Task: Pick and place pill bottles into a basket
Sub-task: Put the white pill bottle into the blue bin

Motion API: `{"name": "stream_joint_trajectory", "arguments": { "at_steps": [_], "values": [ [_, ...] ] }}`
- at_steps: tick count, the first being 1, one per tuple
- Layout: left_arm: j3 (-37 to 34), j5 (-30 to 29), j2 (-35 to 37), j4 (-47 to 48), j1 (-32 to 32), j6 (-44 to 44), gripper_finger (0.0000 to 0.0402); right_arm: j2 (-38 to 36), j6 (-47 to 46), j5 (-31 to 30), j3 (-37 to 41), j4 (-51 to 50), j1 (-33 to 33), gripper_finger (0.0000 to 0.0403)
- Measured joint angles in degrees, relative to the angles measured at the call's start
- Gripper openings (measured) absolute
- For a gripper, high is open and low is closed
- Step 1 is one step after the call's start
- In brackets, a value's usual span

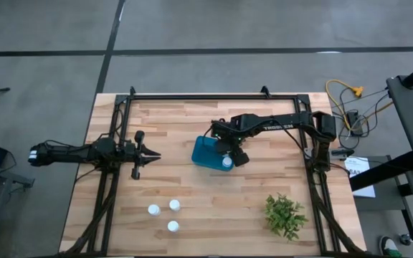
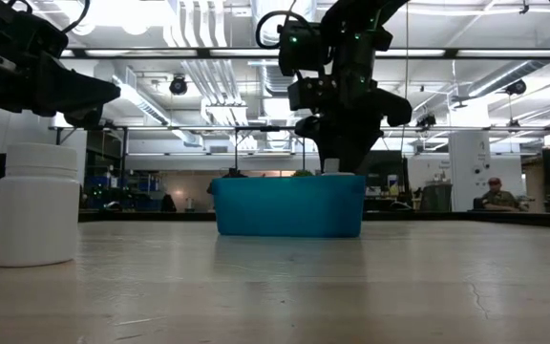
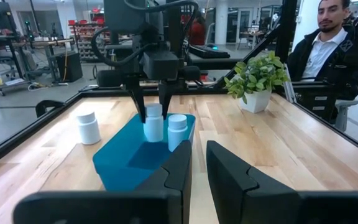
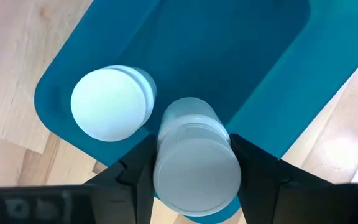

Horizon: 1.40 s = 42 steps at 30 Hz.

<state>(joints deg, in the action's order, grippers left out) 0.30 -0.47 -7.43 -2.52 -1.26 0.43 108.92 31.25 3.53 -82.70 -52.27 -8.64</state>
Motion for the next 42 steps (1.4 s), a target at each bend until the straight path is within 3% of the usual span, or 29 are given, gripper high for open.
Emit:
{"name": "stream_joint_trajectory", "arguments": {
  "at_steps": [39,42],
  "values": [
    [0.00,-0.02,0.04,-0.01,-0.01,0.00,0.0033,0.07,0.00,1.44,4.28,3.18,-1.18,0.0157],
    [0.00,-0.02,-0.03,-0.02,0.00,0.00,0.0033,0.07,-0.02,1.42,4.28,3.65,-1.16,0.0170]
  ]
}}
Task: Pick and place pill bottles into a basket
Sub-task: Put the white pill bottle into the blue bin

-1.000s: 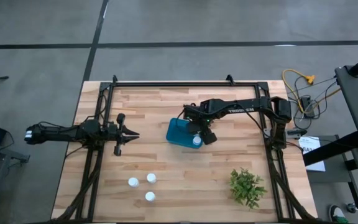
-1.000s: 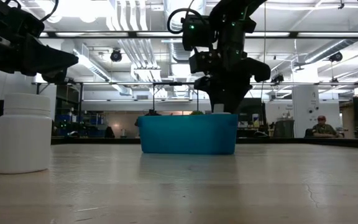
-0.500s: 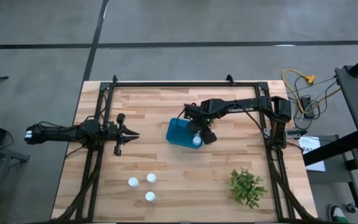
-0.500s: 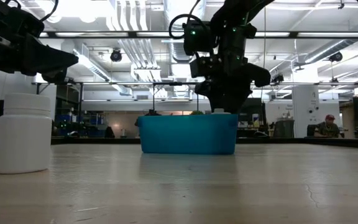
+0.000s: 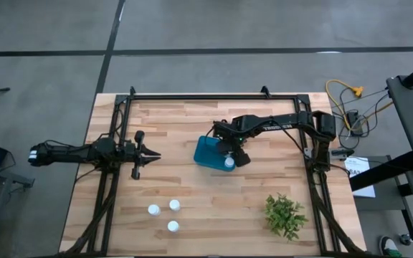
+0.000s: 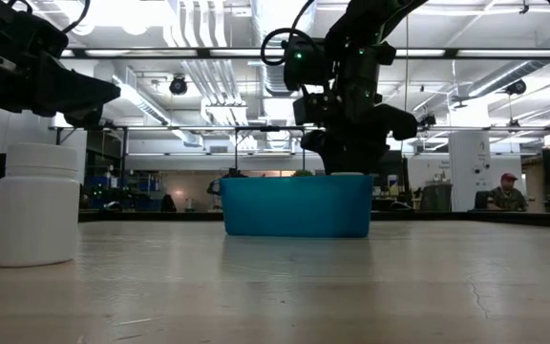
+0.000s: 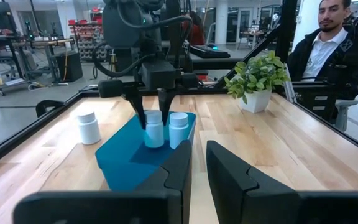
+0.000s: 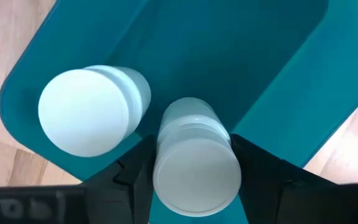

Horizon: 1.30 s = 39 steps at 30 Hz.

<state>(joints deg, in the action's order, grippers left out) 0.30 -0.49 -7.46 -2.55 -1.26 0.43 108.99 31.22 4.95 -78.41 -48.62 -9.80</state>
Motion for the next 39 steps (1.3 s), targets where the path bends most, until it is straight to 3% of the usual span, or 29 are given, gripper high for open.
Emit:
{"name": "stream_joint_trajectory", "arguments": {
  "at_steps": [6,39],
  "values": [
    [0.00,-0.01,0.02,0.01,-0.01,0.00,0.0033,0.01,-0.18,-0.02,0.01,-0.47,0.00,0.0200],
    [0.00,0.00,-0.03,0.04,-0.02,0.00,0.0033,-0.29,-0.83,-0.47,-2.63,-4.09,0.05,0.0196]
  ]
}}
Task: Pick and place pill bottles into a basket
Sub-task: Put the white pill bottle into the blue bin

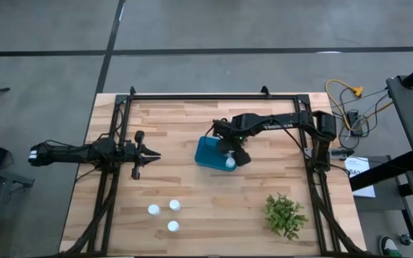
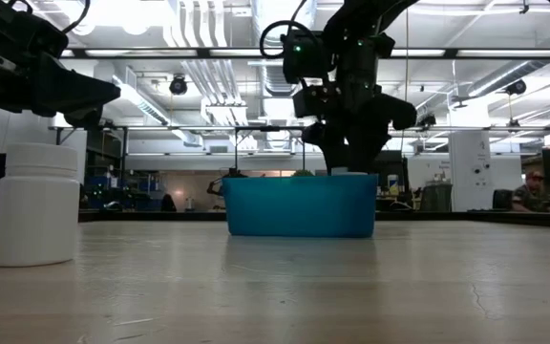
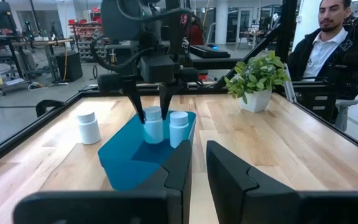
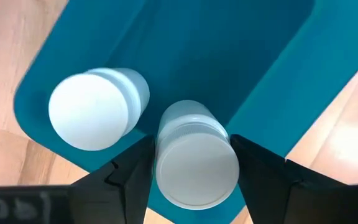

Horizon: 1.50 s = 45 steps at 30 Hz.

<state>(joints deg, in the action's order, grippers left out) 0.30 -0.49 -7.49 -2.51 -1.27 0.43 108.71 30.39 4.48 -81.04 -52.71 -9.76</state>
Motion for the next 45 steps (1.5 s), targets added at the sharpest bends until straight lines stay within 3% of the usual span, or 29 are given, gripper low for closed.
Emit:
{"name": "stream_joint_trajectory", "arguments": {
  "at_steps": [30,45],
  "values": [
    [0.00,0.00,0.04,-0.02,0.01,0.00,0.0033,0.13,-1.46,0.47,-1.26,-3.31,-0.02,0.0266],
    [0.00,0.00,0.03,-0.02,0.00,0.00,0.0033,-0.13,-1.51,-0.15,-5.79,-9.35,-0.02,0.0253]
  ]
}}
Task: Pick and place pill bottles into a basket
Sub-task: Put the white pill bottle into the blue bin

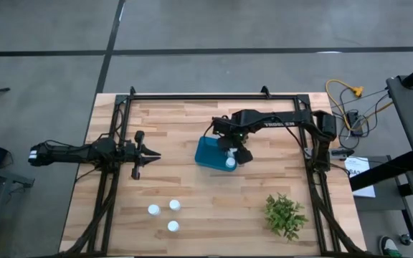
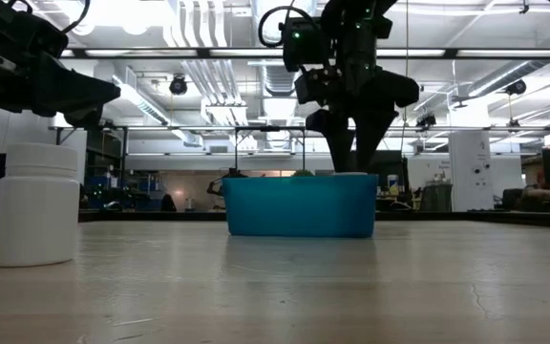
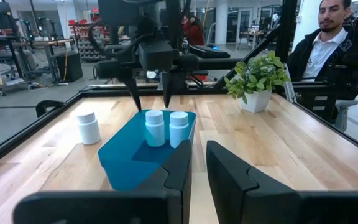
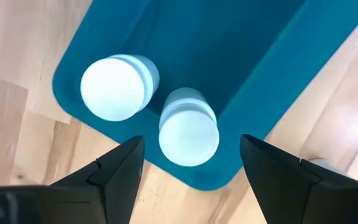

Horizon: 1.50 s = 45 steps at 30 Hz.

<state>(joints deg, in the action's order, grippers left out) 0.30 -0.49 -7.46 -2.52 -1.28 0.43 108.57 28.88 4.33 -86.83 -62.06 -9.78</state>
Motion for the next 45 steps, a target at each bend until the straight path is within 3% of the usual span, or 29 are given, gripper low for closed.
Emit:
{"name": "stream_joint_trajectory", "arguments": {
  "at_steps": [26,45],
  "values": [
    [0.00,0.00,-0.05,0.02,0.02,0.00,0.0033,-0.09,0.34,-1.55,-16.95,-12.33,-2.37,0.0249],
    [0.00,0.00,-0.01,0.02,0.02,0.48,0.0033,-0.09,2.02,-1.50,-18.00,-12.35,-12.42,0.0245]
  ]
}}
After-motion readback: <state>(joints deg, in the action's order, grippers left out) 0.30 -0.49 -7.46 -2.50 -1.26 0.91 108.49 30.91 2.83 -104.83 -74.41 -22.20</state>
